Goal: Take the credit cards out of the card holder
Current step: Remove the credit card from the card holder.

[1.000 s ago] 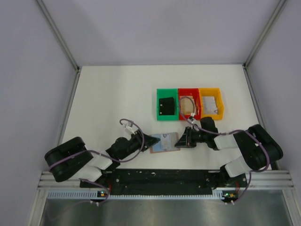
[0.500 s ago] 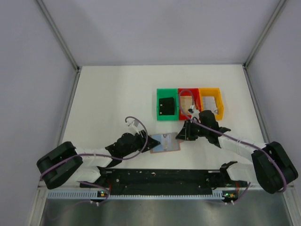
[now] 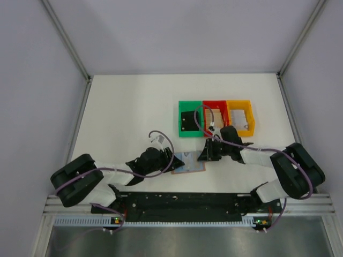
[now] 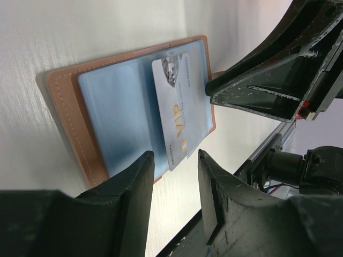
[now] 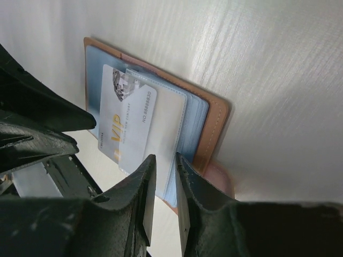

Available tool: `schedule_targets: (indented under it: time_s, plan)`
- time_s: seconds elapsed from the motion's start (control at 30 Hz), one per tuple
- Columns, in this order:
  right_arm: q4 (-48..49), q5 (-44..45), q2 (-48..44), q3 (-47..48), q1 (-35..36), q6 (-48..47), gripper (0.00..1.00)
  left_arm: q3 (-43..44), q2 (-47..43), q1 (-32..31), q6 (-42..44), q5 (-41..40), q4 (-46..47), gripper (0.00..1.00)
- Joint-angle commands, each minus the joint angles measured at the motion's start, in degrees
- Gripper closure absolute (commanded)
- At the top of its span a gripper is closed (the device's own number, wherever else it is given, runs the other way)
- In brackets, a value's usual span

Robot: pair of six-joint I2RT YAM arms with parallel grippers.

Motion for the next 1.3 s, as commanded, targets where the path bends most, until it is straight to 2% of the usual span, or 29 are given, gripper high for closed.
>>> schedule_targets:
  time_s: [0.0,0.33,0.53,0.67,0.8,1.0,1.27]
  plan:
    - [2.75,-0.02,2.96,0.86,0.80,-1.68,0.79,3.31,1.58,0.68,2.64,-0.26,-1.29,0.57]
    - [2.14,-0.11,3.67,0.68,0.89,-2.20,0.80,4.90,6.07,1.74,1.33,2.20,0.63,0.58]
    - [1.96,-0.20,3.94,0.68,0.80,-2.29,0.80,4.37,8.17,2.00,-0.25,3.96,5.91,0.64]
    - [1.26,-0.02,4.20,0.77,0.80,-2.73,0.80,3.85,10.46,2.27,-1.75,5.02,9.16,0.74]
    - [0.38,0.77,4.03,0.86,0.80,-2.99,0.81,2.18,10.47,2.70,-3.24,4.84,11.71,1.00]
    - [-0.50,1.30,3.15,1.12,0.89,-3.26,0.82,-0.46,6.25,2.97,-3.16,2.21,8.56,1.00]
    - [1.26,-2.04,-4.50,2.52,2.55,-0.27,0.82,0.51,8.53,2.97,-3.42,3.96,9.78,1.00]
